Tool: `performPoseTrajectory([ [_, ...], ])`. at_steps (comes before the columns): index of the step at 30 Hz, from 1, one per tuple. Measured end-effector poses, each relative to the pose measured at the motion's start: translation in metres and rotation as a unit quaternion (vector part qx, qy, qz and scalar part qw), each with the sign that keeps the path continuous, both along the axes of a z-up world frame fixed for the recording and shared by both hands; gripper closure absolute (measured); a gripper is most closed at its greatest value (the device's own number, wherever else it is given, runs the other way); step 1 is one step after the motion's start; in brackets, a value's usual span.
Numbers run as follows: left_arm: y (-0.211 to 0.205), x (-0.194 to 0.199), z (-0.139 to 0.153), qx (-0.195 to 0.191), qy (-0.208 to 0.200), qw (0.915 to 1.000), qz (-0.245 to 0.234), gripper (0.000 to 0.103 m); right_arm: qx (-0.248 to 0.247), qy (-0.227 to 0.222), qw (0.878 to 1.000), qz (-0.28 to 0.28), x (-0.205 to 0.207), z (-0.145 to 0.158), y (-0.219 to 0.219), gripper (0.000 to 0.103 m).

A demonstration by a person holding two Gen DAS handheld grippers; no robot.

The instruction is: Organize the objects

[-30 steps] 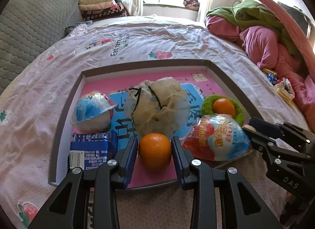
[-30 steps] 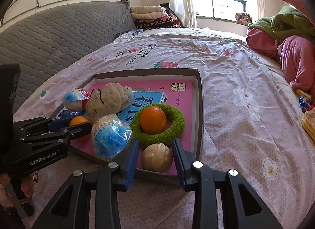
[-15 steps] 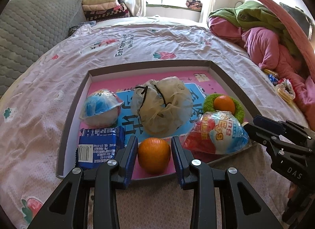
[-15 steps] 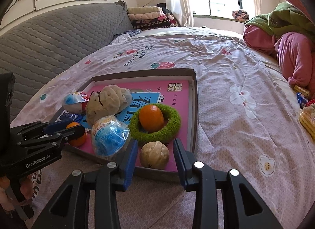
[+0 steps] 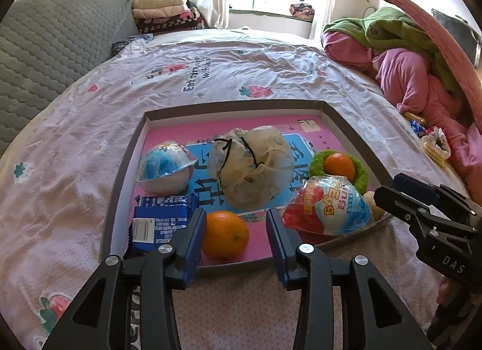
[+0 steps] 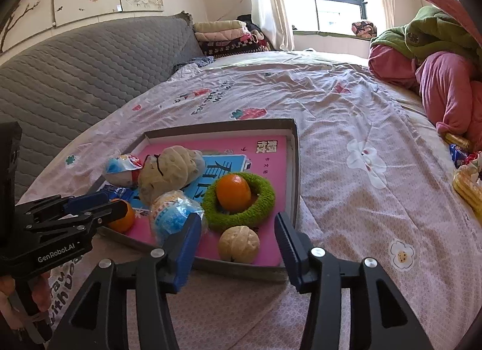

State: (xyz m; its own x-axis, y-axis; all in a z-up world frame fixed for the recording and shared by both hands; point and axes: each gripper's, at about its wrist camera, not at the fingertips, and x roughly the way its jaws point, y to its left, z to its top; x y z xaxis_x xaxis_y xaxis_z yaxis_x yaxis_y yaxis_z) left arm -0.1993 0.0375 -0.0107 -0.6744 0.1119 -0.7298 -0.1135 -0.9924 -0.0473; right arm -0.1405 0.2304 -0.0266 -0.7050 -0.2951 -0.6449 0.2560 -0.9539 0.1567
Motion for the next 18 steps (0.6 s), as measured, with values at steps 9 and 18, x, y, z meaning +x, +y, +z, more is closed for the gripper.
performPoseTrajectory([
  [9,-0.004,0.008,0.010,0.002,0.008,1.0000,0.006,0.045,-0.005,0.023,1.000,0.005,0.010,0.009,-0.004,0.048],
  [18,-0.010,0.013,0.020,0.000,0.019,0.9996,0.021,0.036,-0.006,0.041,0.999,0.002,0.016,0.017,-0.003,0.046],
])
